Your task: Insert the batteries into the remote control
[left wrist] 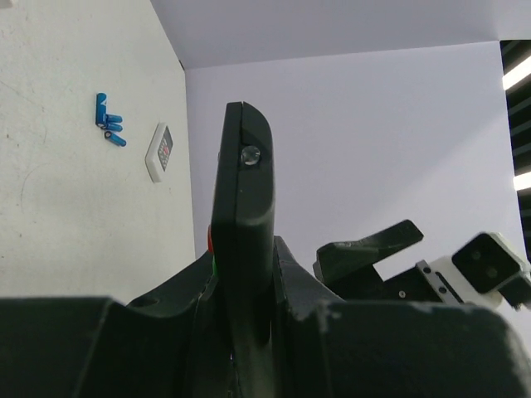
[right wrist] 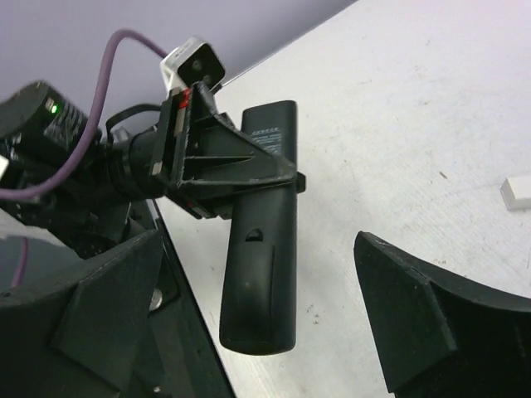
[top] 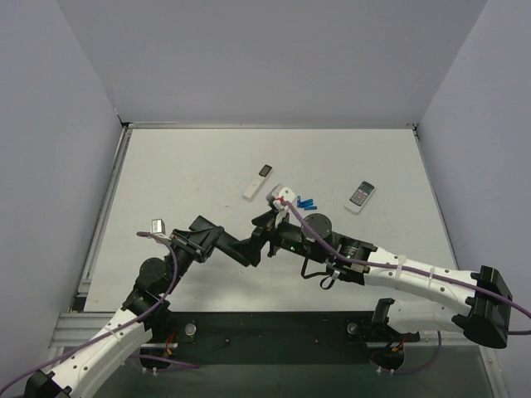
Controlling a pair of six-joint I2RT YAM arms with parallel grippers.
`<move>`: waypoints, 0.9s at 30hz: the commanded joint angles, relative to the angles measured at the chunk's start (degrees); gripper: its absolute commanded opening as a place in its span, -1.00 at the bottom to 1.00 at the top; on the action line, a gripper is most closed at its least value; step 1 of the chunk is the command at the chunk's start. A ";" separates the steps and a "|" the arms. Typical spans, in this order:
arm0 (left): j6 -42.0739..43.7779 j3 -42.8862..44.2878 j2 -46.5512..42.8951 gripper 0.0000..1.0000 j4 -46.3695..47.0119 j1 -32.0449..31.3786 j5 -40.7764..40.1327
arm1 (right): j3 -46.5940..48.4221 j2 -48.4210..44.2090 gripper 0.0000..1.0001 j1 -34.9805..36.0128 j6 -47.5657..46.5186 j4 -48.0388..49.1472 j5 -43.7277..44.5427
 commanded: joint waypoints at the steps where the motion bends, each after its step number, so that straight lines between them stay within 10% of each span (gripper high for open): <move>1: 3.12 -2.12 1.36 -1.00 10.21 -0.10 1.61 | 5.00 -0.20 0.87 -5.74 17.31 -6.16 -3.74; 18: 6.73 0.17 3.83 -1.00 18.13 -0.10 3.29 | 5.71 9.47 0.70 -12.79 34.46 -2.05 -27.82; 27: 7.17 0.61 4.00 -1.00 20.33 -0.10 2.93 | 4.30 11.67 0.28 -13.75 37.28 1.65 -30.82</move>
